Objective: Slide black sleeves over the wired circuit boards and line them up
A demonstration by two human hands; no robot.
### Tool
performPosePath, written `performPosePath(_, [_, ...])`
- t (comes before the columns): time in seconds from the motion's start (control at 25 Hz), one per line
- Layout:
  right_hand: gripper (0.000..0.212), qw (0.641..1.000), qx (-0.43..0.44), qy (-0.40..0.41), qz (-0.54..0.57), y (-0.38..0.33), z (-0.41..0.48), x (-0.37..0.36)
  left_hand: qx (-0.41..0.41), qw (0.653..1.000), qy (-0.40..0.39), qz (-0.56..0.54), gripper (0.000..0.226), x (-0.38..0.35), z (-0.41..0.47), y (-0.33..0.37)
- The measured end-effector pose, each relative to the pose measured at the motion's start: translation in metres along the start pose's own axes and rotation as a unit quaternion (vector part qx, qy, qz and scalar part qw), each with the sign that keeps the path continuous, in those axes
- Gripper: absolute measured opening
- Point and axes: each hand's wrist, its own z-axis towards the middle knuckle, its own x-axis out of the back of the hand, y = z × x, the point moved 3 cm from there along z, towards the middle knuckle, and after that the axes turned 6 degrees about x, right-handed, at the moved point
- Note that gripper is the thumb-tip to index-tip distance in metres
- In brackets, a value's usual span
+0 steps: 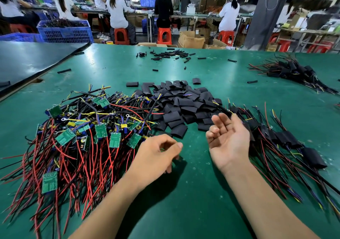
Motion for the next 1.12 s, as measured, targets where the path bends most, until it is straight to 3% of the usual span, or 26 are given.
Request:
performPosePath(0.12, [0.021,0.979,0.046,-0.087,-0.178,0.017,-0.004,-0.01,-0.052,0.995,0.023,0.085,0.021,-0.005,-0.005,0.003])
performPosePath(0.32, [0.015,0.856,0.08,-0.263,-0.439,0.055,-0.015,-0.028,-0.085,0.99,0.057,0.102,0.023,-0.002,-0.007,0.006])
performPosePath(0.52, [0.023,0.789,-0.005,-0.299,-0.537,0.067,-0.01,-0.062,-0.092,0.988,0.082,0.088,0.044,-0.001,-0.007,0.006])
performPosePath(0.68, [0.029,0.756,-0.007,-0.321,-0.571,0.076,-0.01,-0.084,-0.082,0.993,0.067,0.052,0.032,0.003,-0.004,0.004])
performPosePath(0.76, [0.026,0.757,-0.007,-0.32,-0.569,0.078,-0.008,-0.088,-0.074,0.994,0.071,0.037,0.029,0.005,-0.003,0.003])
performPosePath(0.92, [0.022,0.814,0.0,-0.285,-0.506,0.076,-0.005,-0.08,-0.085,0.993,0.065,0.047,0.014,0.004,-0.002,0.003])
performPosePath(1.12, [0.022,0.881,0.04,-0.258,-0.394,0.049,-0.005,-0.078,-0.084,0.99,0.09,0.075,0.013,0.003,0.001,0.0])
